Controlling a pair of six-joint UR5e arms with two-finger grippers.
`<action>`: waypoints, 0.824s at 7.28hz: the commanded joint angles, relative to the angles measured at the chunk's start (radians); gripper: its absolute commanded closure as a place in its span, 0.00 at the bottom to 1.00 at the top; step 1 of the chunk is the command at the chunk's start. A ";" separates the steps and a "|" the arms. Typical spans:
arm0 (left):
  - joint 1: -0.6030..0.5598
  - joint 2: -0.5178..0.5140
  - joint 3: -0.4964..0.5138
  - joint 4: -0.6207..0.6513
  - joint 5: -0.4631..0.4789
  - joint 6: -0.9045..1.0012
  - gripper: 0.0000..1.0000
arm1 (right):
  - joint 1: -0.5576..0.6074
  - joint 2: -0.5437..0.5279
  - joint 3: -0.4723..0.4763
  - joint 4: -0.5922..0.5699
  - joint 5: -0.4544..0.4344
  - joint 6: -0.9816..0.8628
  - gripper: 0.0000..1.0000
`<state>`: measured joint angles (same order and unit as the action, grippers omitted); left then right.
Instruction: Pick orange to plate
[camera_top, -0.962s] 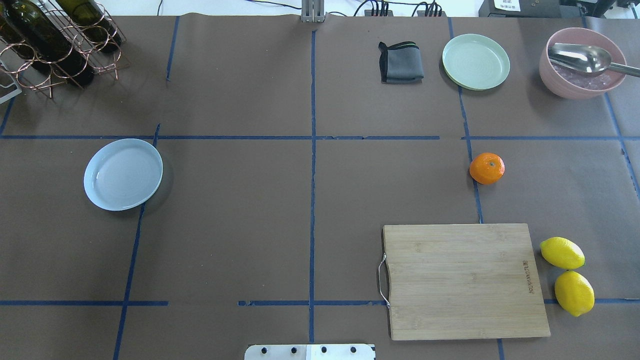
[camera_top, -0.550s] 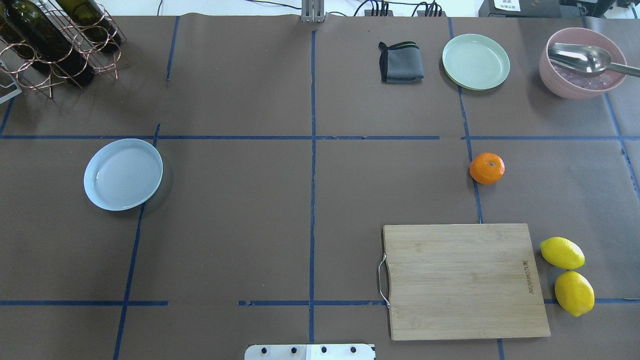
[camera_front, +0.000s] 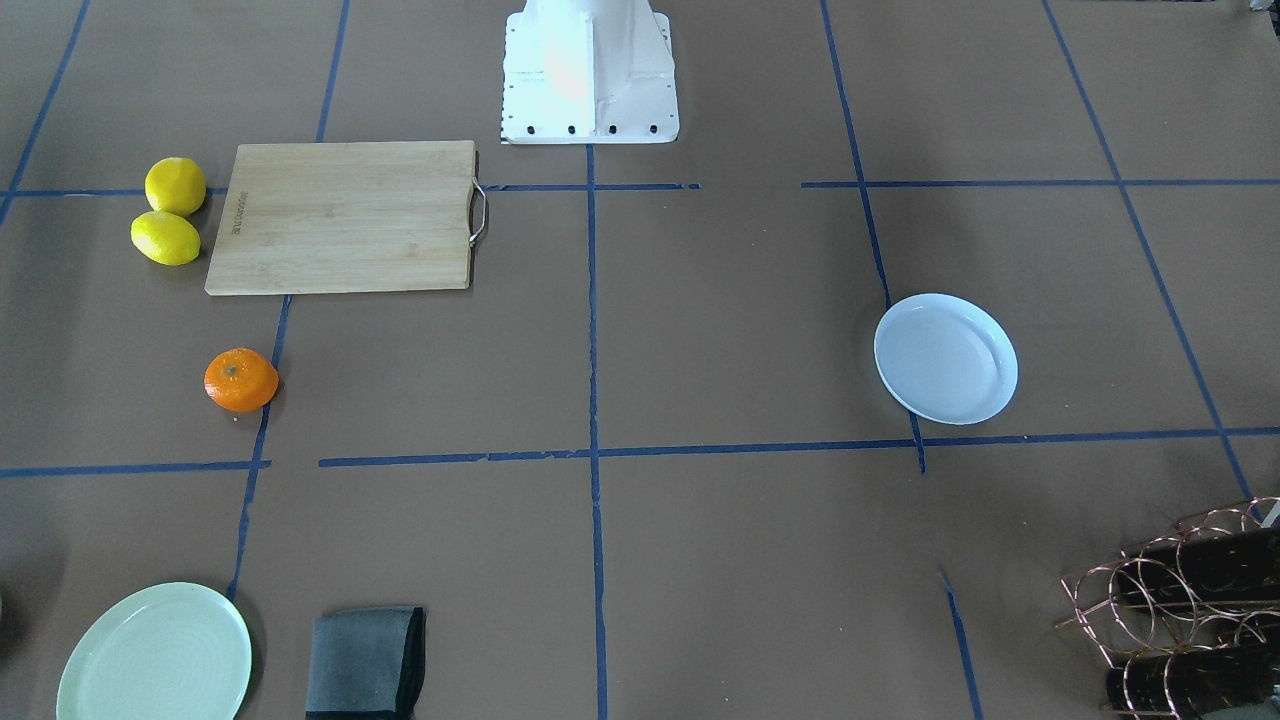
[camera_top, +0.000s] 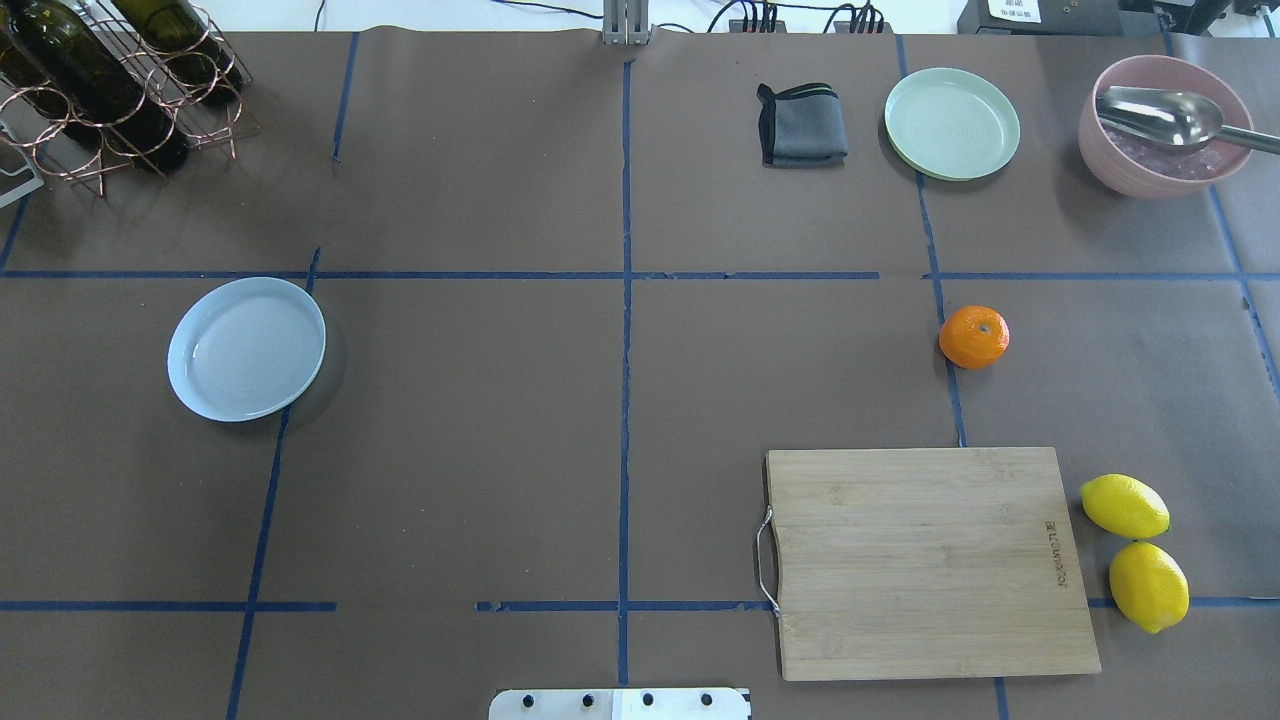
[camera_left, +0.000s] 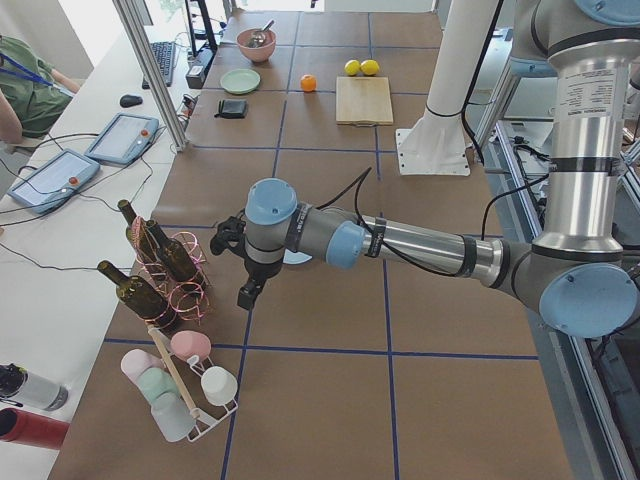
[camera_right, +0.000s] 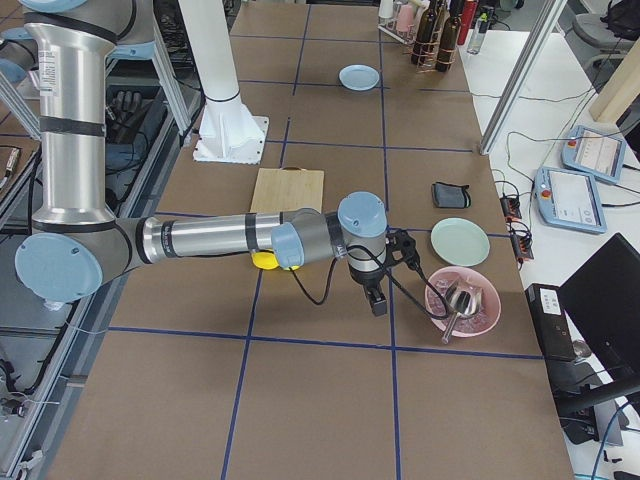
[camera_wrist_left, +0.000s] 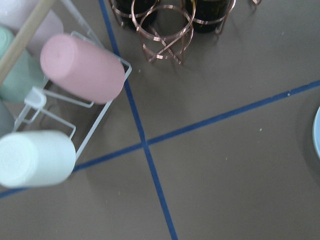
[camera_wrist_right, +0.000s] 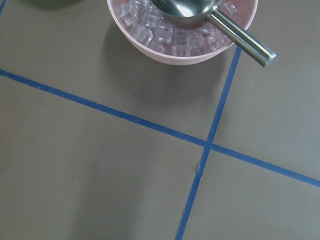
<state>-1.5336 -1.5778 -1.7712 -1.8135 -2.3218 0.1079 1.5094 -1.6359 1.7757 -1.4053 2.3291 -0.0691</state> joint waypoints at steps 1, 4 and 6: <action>0.003 -0.034 0.028 -0.200 -0.010 -0.171 0.00 | -0.008 0.001 0.036 0.003 0.019 0.015 0.00; 0.224 0.017 0.056 -0.548 0.001 -0.461 0.00 | -0.008 -0.004 0.036 0.002 0.021 0.014 0.00; 0.463 0.025 0.055 -0.576 0.249 -0.830 0.00 | -0.008 -0.010 0.036 0.003 0.019 0.014 0.00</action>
<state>-1.2191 -1.5600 -1.7166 -2.3526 -2.2379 -0.5189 1.5019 -1.6422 1.8116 -1.4025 2.3488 -0.0552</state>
